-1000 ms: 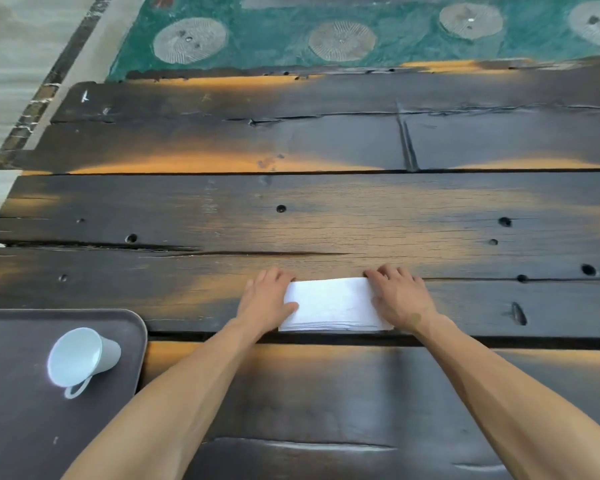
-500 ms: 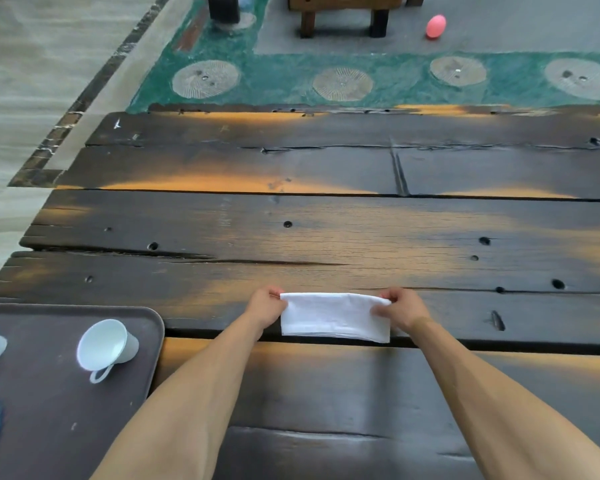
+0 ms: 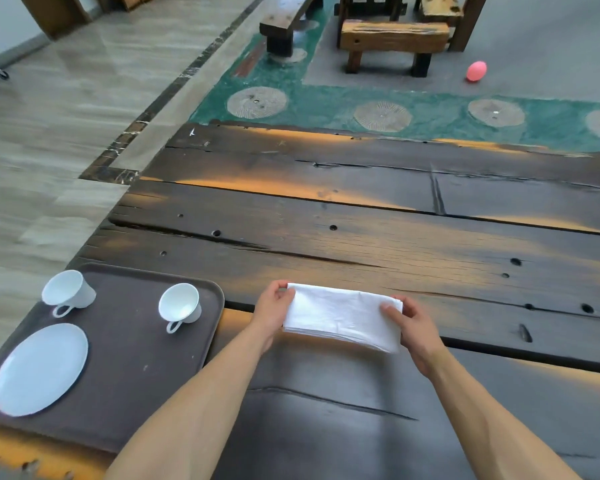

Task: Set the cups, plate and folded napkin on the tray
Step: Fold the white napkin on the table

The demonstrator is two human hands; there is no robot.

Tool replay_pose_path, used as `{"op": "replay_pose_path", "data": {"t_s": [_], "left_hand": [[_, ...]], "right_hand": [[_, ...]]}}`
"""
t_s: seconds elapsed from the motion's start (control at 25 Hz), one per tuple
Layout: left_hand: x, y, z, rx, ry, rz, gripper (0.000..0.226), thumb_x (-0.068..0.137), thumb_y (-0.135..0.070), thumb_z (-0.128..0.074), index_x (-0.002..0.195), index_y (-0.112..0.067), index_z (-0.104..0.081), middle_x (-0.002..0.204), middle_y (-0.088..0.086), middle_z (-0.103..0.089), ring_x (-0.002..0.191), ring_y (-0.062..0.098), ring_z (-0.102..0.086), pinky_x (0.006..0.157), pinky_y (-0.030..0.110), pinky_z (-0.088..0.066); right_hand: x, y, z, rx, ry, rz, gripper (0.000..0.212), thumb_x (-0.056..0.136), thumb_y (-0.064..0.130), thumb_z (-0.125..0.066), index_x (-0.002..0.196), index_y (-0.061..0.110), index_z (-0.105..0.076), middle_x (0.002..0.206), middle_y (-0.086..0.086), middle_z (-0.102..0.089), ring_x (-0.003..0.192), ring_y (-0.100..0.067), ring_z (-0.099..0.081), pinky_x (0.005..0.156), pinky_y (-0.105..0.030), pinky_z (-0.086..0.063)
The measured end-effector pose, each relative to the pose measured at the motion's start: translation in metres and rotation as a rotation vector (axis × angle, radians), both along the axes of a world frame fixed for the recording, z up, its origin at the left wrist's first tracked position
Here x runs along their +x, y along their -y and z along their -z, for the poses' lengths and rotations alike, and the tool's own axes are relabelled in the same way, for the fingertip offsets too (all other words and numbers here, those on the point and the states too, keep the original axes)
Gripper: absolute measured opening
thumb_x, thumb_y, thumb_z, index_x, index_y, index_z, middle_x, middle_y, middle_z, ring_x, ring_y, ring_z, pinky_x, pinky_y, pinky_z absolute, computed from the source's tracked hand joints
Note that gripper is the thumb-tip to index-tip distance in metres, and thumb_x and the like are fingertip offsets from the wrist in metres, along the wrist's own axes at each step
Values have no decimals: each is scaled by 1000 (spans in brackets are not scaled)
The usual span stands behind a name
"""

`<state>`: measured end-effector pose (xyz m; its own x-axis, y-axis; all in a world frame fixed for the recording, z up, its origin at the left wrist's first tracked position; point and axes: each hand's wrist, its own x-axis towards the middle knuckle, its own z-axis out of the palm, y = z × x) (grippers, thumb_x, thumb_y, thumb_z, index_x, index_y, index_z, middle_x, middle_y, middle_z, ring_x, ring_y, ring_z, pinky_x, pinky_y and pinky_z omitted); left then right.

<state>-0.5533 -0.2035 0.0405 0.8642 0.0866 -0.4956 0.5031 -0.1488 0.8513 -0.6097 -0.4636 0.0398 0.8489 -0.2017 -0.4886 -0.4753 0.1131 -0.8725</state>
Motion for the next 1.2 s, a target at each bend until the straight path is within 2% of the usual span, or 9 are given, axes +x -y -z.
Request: {"op": "replay_pose_path", "data": {"t_s": [0.08, 0.24, 0.36, 0.6, 0.76, 0.88, 0.96, 1.08, 1.2], "left_hand": [[-9, -24, -1, 26, 59, -15, 20, 100, -21, -51, 119, -15, -55, 113, 8, -63, 96, 18, -58, 80, 30, -47], [-28, -83, -5, 68, 119, -44, 15, 101, -22, -49, 113, -21, -57, 101, -7, -63, 86, 3, -57, 66, 15, -43], [-41, -134, -7, 103, 161, -75, 14, 101, -20, -48, 111, -21, -58, 96, -6, -61, 83, 5, -54, 63, 11, -42], [-60, -236, 4, 159, 140, -74, 16, 102, -25, -45, 113, -24, -56, 106, 2, -62, 98, 18, -58, 74, 27, -45], [-66, -297, 22, 199, 122, -92, 16, 101, -24, -46, 110, -28, -59, 106, -1, -65, 100, 18, -60, 78, 29, -47], [-67, -336, 39, 218, 69, -92, 17, 100, -24, -47, 111, -30, -59, 108, -1, -65, 102, 18, -60, 83, 32, -49], [-69, -356, 49, 220, 10, -85, 20, 100, -24, -49, 116, -29, -59, 110, -1, -64, 102, 15, -59, 81, 29, -47], [-69, -380, 62, 235, -49, -57, 27, 98, -22, -53, 124, -26, -57, 105, -1, -65, 94, 9, -59, 72, 21, -43], [-68, -396, 67, 257, -73, 9, 30, 94, -17, -57, 124, -22, -61, 103, 1, -69, 95, 15, -62, 74, 23, -46]], "right_hand": [[-8, -27, -5, -5, 14, -10, 12, 90, 31, -69, 100, 24, -69, 96, 2, -73, 82, -14, -67, 69, -35, -45], [-21, -88, -11, 15, 42, -22, 13, 89, 32, -70, 99, 25, -69, 97, 2, -74, 81, -13, -67, 67, -33, -46], [-28, -141, -13, 41, 46, -21, 12, 89, 28, -71, 100, 24, -70, 95, 1, -74, 77, -11, -67, 64, -29, -49], [-39, -245, -3, 36, 20, -43, 13, 89, 27, -70, 101, 21, -68, 97, -4, -74, 82, -16, -69, 62, -28, -52], [-45, -303, 13, 83, -80, -66, 15, 90, 18, -69, 105, 14, -68, 98, -6, -73, 83, -19, -69, 67, -34, -54], [-47, -335, 23, 116, -159, -67, 19, 91, 6, -63, 108, 12, -67, 93, -7, -68, 76, -20, -67, 63, -34, -55], [-49, -354, 30, 90, -195, -76, 22, 90, 1, -62, 109, 10, -67, 92, -8, -69, 74, -23, -69, 62, -35, -58], [-49, -377, 45, -23, -215, -45, 25, 88, -3, -64, 113, 3, -65, 93, -14, -71, 81, -30, -70, 73, -43, -61], [-49, -393, 55, -199, -246, -46, 21, 83, 2, -69, 101, 14, -68, 89, -10, -72, 91, -32, -70, 87, -50, -56]]}}
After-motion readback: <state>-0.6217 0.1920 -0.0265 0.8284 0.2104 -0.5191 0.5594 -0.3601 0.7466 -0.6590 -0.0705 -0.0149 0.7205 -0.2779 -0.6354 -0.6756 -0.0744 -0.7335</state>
